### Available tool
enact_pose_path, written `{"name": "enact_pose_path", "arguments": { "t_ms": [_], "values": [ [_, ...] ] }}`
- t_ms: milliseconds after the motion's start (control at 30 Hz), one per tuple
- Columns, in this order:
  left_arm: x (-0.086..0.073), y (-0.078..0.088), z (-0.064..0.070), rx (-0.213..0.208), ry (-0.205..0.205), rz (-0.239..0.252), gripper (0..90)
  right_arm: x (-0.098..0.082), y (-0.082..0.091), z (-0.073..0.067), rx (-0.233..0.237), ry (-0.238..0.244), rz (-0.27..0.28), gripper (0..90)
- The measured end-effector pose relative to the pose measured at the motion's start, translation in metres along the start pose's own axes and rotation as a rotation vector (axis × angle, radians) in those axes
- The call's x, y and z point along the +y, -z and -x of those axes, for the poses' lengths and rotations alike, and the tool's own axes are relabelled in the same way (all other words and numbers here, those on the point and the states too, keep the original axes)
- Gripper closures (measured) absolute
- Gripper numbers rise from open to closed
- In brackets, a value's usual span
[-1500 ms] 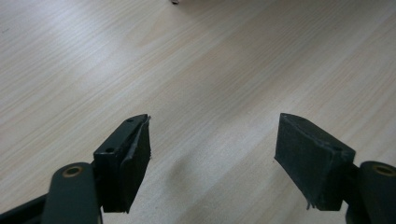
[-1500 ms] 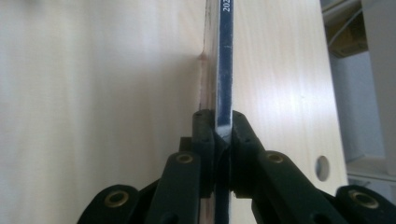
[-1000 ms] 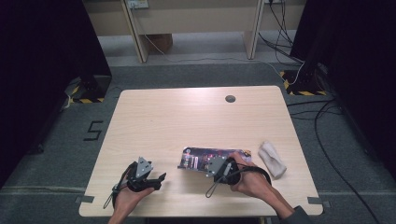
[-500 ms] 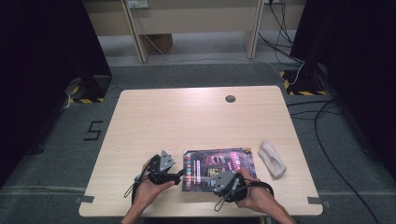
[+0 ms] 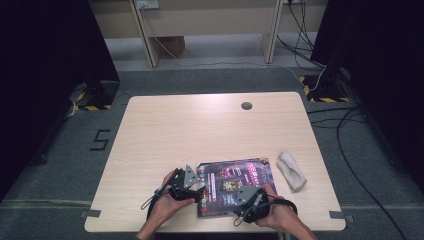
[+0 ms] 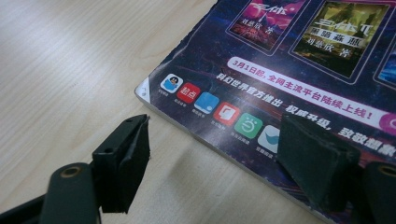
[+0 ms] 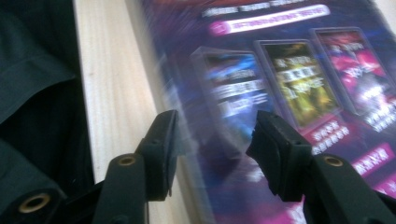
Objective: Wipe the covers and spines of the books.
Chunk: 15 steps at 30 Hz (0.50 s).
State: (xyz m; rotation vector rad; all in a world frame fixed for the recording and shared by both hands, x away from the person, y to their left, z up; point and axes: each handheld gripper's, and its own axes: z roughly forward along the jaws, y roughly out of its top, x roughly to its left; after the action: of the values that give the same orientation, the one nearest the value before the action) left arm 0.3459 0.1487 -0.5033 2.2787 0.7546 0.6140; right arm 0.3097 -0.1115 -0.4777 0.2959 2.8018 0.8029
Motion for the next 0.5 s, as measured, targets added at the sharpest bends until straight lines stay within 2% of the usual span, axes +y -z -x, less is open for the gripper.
{"name": "enact_pose_path", "arguments": {
  "t_ms": [67, 267, 333, 367, 500],
  "values": [
    [-0.001, 0.001, 0.003, 0.016, -0.002, -0.003, 25.1, -0.003, 0.003, 0.002, -0.041, -0.018, -0.012, 52.5],
    [-0.002, 0.002, 0.007, 0.02, -0.005, 0.007, 30.3, -0.015, 0.013, 0.001, -0.048, -0.063, -0.009, 50.4],
    [-0.002, 0.002, 0.005, 0.009, 0.01, 0.004, 31.4, -0.02, 0.014, 0.0, -0.083, -0.081, -0.022, 50.1],
    [-0.003, 0.002, 0.005, 0.004, 0.022, 0.008, 31.8, -0.023, 0.015, 0.0, -0.083, -0.085, -0.028, 49.7],
    [-0.003, 0.002, 0.005, -0.005, 0.028, 0.011, 33.8, -0.033, 0.018, -0.002, -0.077, -0.117, -0.028, 48.9]
  ]
}}
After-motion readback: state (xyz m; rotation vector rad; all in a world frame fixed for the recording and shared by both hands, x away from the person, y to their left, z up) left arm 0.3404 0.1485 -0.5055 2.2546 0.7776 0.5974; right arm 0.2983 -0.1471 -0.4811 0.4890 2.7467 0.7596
